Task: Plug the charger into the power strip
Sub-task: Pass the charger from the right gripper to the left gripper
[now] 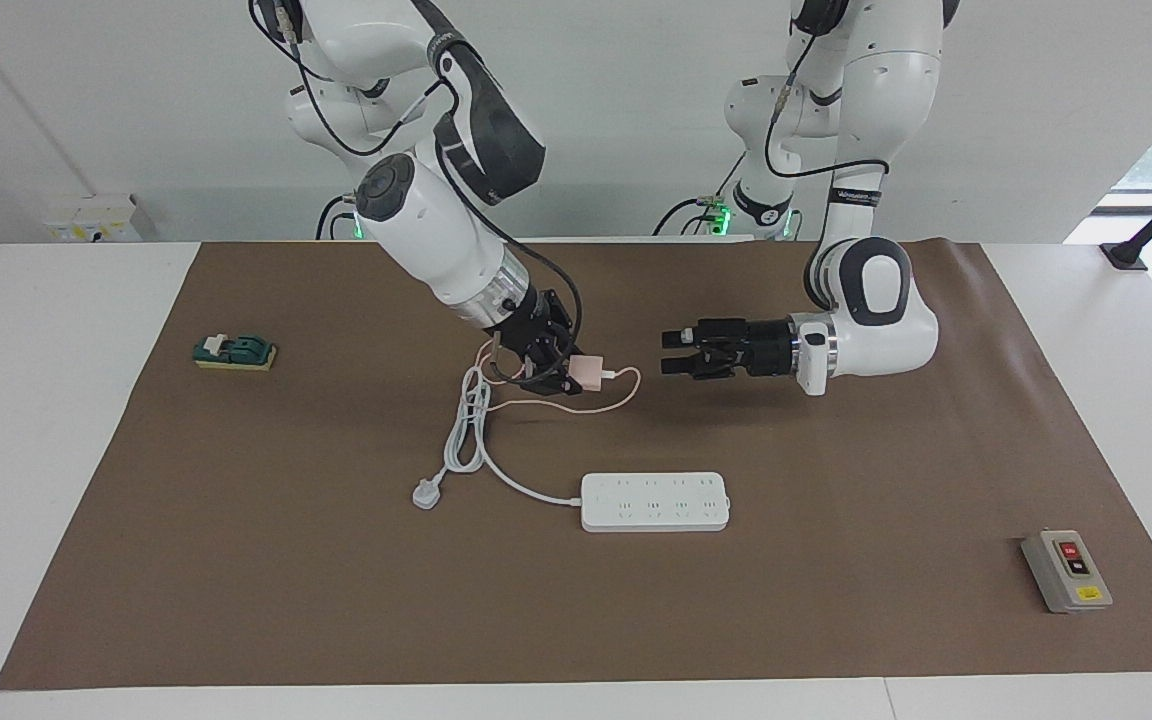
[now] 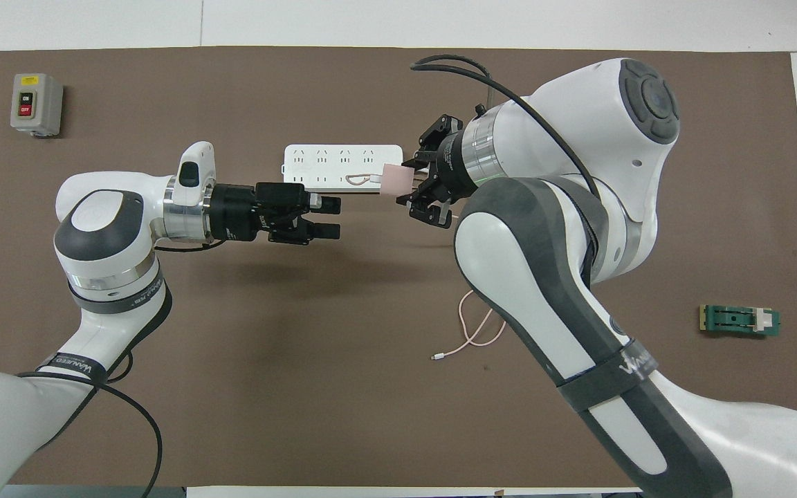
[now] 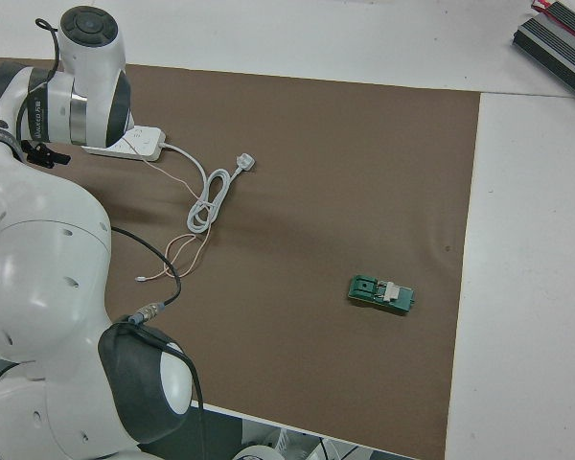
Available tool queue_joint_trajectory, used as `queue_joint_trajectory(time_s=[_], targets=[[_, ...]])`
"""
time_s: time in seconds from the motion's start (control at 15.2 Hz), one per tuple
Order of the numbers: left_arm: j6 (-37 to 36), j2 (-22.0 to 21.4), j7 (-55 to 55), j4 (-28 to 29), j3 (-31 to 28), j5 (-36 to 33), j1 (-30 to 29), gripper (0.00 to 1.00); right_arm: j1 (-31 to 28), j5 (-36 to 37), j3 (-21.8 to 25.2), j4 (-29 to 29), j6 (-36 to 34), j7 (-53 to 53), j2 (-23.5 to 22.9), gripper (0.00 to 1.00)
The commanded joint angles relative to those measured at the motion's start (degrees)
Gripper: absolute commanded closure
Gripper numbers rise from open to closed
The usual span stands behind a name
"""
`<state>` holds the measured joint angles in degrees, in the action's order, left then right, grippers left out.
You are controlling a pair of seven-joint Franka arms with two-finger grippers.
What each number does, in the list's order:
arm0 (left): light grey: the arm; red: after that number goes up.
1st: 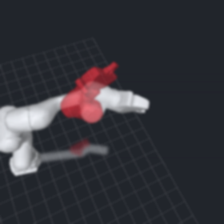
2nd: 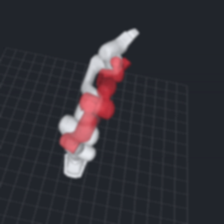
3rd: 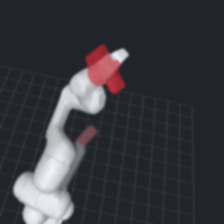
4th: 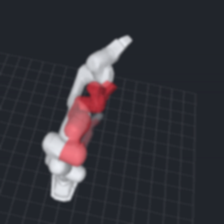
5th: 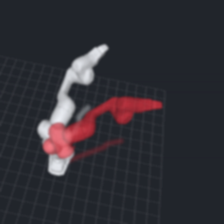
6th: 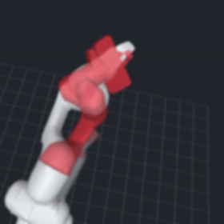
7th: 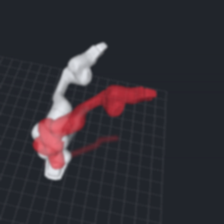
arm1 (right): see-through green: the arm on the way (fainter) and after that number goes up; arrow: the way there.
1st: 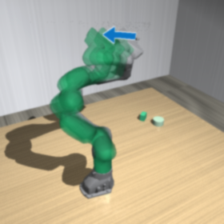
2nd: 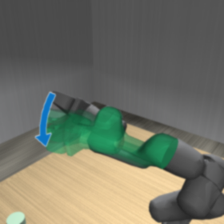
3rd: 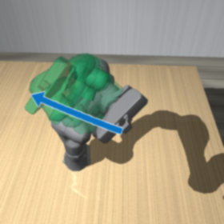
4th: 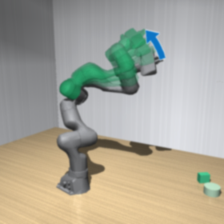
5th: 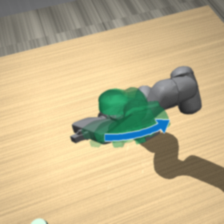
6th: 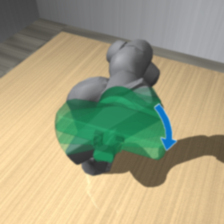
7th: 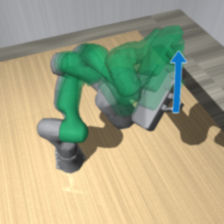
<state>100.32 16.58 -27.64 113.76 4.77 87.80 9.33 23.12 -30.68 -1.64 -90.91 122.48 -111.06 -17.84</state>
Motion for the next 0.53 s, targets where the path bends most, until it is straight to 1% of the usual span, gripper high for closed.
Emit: queue_joint_trajectory(time_s=[0.0,0.13,0.26,0.46], targets=[[1.81,1.43,-0.31,-1.52,-0.55,1.84,1.13,0.0,1.49,-0.96,0.14,-1.38,2.41,-2.4,0.97,1.0],[1.72,2.22,-0.31,-2.31,-0.55,2.64,1.04,0.0,1.49,-0.96,0.14,-1.38,2.59,-2.76,0.97,1.0],[1.38,3.45,-0.04,-4.16,-0.55,4.92,0.95,0.0,2.36,-0.96,0.14,-1.46,2.59,-2.93,0.97,1.0],[0.41,5.3,0.04,-7.14,-0.55,4.93,0.87,0.0,2.63,-0.96,0.14,-1.46,2.42,-3.55,1.05,1.0]])
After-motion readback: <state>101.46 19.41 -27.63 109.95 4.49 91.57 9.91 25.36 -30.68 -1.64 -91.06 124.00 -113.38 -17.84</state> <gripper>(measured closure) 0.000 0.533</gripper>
